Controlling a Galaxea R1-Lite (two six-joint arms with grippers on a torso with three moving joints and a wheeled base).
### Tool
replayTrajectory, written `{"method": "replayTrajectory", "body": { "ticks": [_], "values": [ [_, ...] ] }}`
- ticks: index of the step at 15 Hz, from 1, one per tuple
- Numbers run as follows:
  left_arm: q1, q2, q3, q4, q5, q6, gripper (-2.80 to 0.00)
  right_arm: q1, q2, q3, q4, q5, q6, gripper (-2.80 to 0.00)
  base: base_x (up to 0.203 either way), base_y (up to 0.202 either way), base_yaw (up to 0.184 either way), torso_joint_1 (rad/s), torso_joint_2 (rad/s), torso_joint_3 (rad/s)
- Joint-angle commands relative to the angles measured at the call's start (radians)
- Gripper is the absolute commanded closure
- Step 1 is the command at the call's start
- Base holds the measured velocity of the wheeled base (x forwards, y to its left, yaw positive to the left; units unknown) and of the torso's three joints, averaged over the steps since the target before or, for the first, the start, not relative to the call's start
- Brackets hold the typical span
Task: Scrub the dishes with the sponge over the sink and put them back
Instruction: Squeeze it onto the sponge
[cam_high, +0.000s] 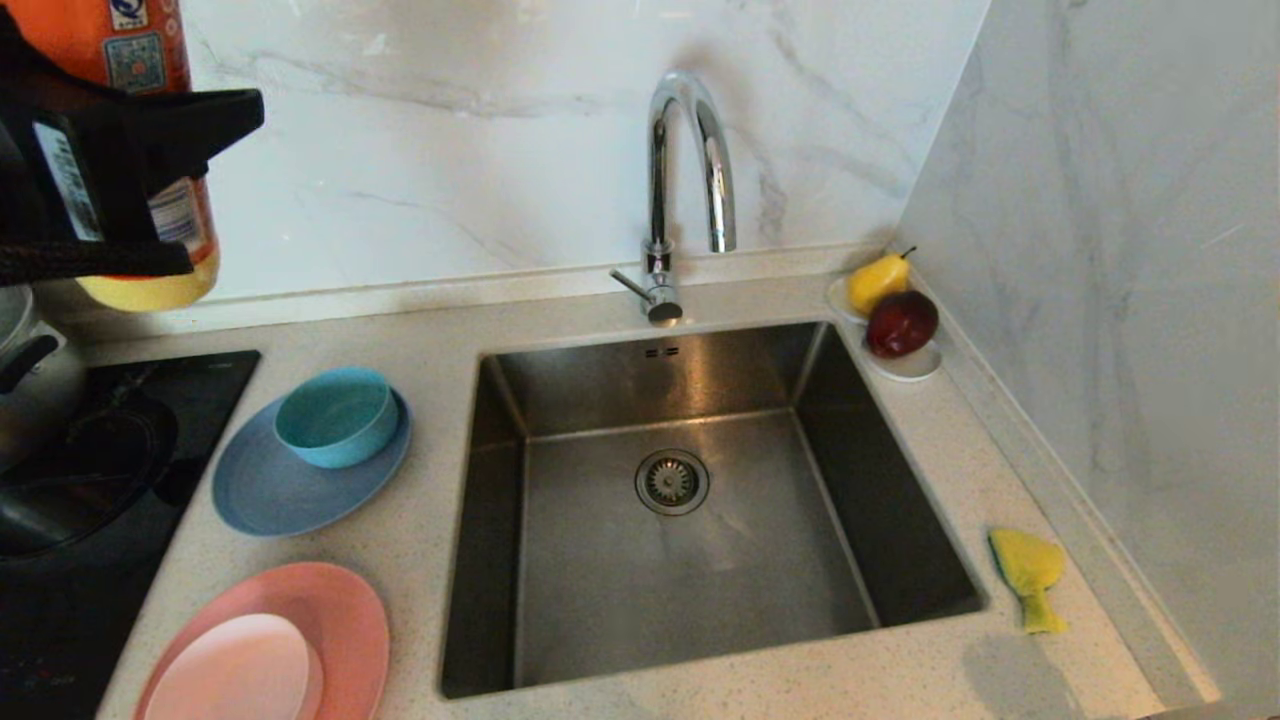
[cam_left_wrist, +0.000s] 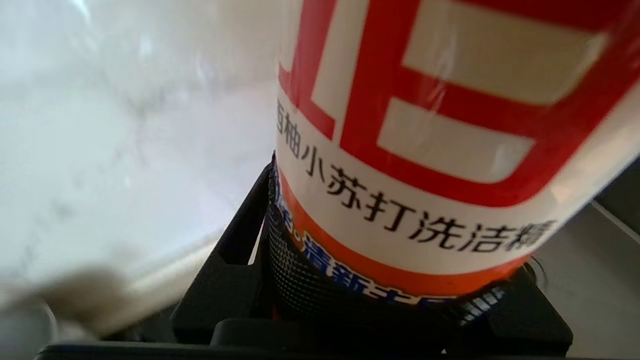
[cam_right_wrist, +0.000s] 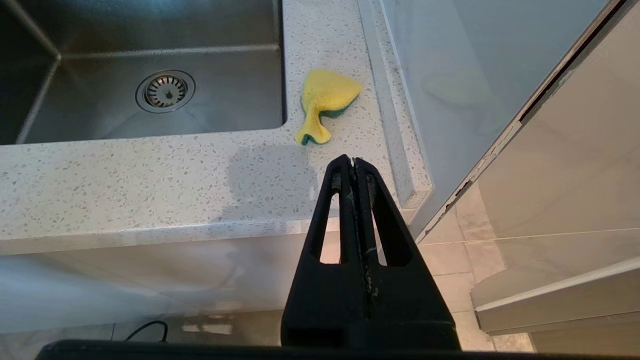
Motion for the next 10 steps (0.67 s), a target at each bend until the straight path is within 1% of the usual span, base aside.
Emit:
{"method": "replayTrajectory", "body": {
  "ticks": [1,2,5,6,8,10],
  "values": [
    [-0.012,0.065,-0.08,-0.003,0.001,0.014,0.0,0.0,0.001,0.0,0.0,0.0,0.0,0.0,0.0,0.0,0.0,0.0,0.0,0.0],
    [-0.015,0.102,-0.134,-0.004,0.002,0.015,0.0,0.0,0.001,0.0,0.0,0.0,0.0,0.0,0.0,0.0,0.0,0.0,0.0,0.0],
    [-0.07,0.236,-0.335,0.002,0.016,0.044,0.0,0.0,0.001,0.0,0.0,0.0,0.0,0.0,0.0,0.0,0.0,0.0,0.0,0.0],
    [-0.085,0.28,-0.375,0.003,0.017,0.057,0.0,0.0,0.001,0.0,0.0,0.0,0.0,0.0,0.0,0.0,0.0,0.0,0.0,0.0],
    [-0.134,0.356,-0.418,-0.004,0.021,0.097,0.0,0.0,0.001,0.0,0.0,0.0,0.0,0.0,0.0,0.0,0.0,0.0,0.0,0.0],
    [-0.162,0.416,-0.461,-0.007,0.023,0.112,0.0,0.0,0.001,0.0,0.0,0.0,0.0,0.0,0.0,0.0,0.0,0.0,0.0,0.0]
  ]
}}
